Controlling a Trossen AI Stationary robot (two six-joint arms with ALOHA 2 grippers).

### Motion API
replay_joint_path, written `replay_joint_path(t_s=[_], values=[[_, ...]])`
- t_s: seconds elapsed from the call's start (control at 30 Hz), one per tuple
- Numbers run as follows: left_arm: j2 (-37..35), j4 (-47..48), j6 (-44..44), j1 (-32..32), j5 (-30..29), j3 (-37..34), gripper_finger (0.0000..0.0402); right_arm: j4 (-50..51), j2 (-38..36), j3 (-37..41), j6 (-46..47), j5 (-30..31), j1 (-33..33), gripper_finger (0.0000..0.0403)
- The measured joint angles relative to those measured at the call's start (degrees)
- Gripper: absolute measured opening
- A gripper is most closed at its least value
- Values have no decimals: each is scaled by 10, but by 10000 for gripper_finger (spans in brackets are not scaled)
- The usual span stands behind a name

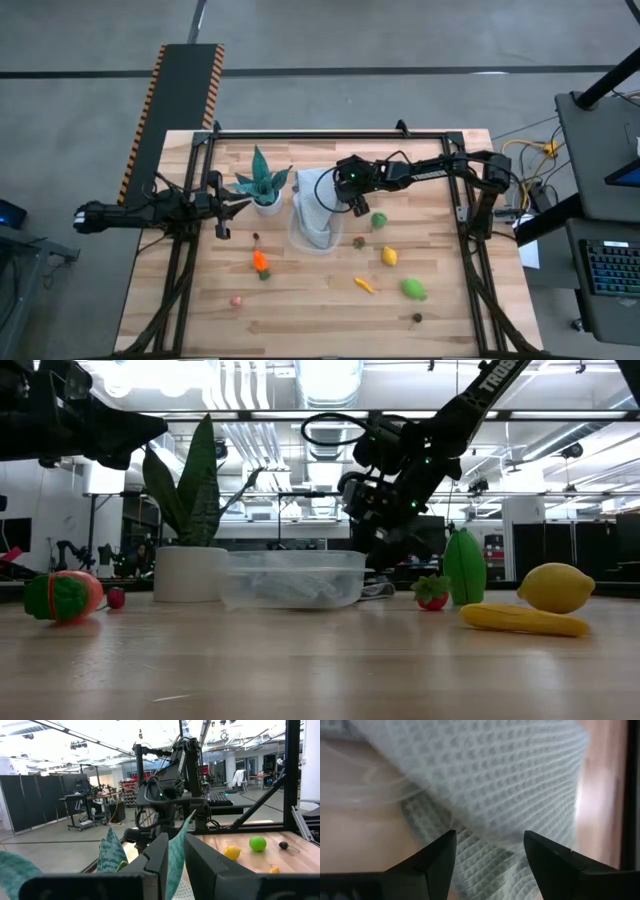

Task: Pick and placing Produce into tupperware
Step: Move the gray cloth to the top right of the table

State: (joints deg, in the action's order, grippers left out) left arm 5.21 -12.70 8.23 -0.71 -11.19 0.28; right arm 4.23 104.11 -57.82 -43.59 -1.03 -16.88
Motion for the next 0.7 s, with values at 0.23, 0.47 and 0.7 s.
replay_joint_path(t_s=[0.23, 0.47, 0.7], values=[[1, 0, 0, 0, 0, 0, 48, -23, 6, -1, -10, -4, 0, 226], [1, 0, 0, 0, 0, 0, 48, -18, 29, -14, -18, -4, 0, 224], [0, 0, 0, 0, 0, 0, 48, -17, 25, -29, -16, 4, 0, 180]])
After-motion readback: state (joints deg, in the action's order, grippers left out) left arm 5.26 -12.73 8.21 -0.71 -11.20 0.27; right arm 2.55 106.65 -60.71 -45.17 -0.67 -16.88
